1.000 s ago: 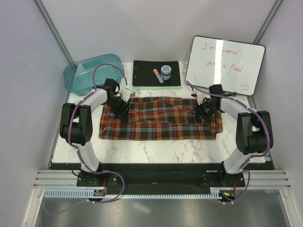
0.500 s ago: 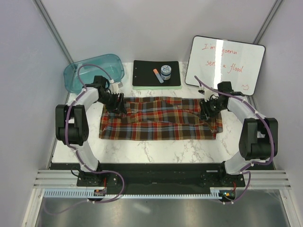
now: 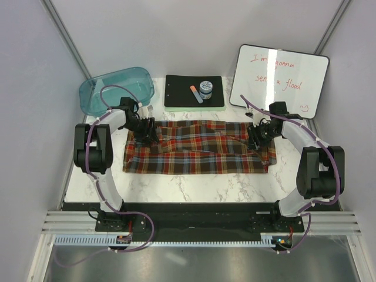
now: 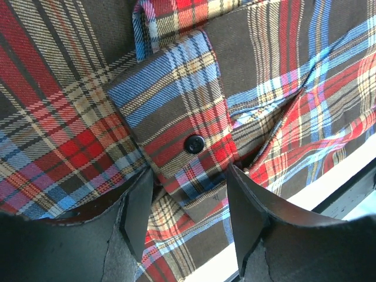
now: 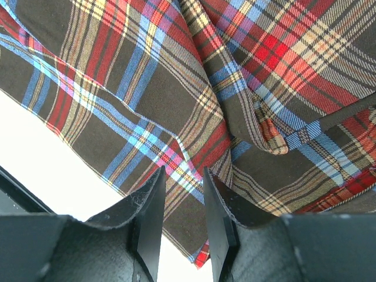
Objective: Fold and stack the long sleeve shirts
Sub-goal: Fold the shirt
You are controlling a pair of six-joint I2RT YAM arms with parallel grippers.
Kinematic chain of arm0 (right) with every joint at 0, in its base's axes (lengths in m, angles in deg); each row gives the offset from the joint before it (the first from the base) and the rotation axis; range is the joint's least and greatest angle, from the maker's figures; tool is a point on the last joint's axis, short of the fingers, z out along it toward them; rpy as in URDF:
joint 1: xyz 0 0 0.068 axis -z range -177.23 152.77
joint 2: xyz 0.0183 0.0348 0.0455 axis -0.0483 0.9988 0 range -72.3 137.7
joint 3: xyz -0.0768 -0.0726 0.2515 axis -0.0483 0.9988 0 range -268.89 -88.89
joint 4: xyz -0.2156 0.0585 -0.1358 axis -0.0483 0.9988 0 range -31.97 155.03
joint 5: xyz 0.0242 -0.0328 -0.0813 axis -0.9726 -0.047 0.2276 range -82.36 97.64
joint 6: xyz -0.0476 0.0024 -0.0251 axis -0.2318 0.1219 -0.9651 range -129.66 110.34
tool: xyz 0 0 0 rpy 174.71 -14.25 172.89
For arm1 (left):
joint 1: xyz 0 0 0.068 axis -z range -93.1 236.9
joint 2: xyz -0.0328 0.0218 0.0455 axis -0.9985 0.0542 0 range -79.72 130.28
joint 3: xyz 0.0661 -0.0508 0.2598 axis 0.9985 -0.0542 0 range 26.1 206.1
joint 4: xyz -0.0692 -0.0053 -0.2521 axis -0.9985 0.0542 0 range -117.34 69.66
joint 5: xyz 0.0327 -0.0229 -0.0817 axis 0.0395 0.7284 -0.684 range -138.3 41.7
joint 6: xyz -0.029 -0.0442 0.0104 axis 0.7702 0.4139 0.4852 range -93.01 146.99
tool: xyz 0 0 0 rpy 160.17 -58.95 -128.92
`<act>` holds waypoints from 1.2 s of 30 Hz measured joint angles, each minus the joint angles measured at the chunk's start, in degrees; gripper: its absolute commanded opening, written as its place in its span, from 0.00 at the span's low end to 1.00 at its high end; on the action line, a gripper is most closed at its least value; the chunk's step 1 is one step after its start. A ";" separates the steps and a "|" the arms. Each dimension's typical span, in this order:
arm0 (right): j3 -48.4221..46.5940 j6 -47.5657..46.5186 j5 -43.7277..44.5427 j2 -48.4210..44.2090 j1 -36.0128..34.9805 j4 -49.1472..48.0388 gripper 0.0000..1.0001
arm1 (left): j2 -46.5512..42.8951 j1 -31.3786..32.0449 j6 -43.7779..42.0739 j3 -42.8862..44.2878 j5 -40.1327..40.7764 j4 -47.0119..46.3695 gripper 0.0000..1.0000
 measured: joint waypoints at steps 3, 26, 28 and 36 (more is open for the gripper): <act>0.00 -0.07 0.02 0.02 0.00 0.00 0.40 | 0.20 0.00 0.17 0.00 0.22 -0.13 0.60; 0.00 -0.20 0.02 0.59 0.00 0.17 0.39 | -2.93 0.00 1.42 0.17 1.07 -0.66 0.02; 0.00 -0.24 0.02 0.61 0.00 0.20 0.39 | -3.61 0.02 1.07 0.31 2.19 0.00 0.02; 0.00 -0.46 -0.26 1.01 0.00 0.24 0.38 | -4.15 -1.38 -2.12 1.09 6.95 2.97 0.02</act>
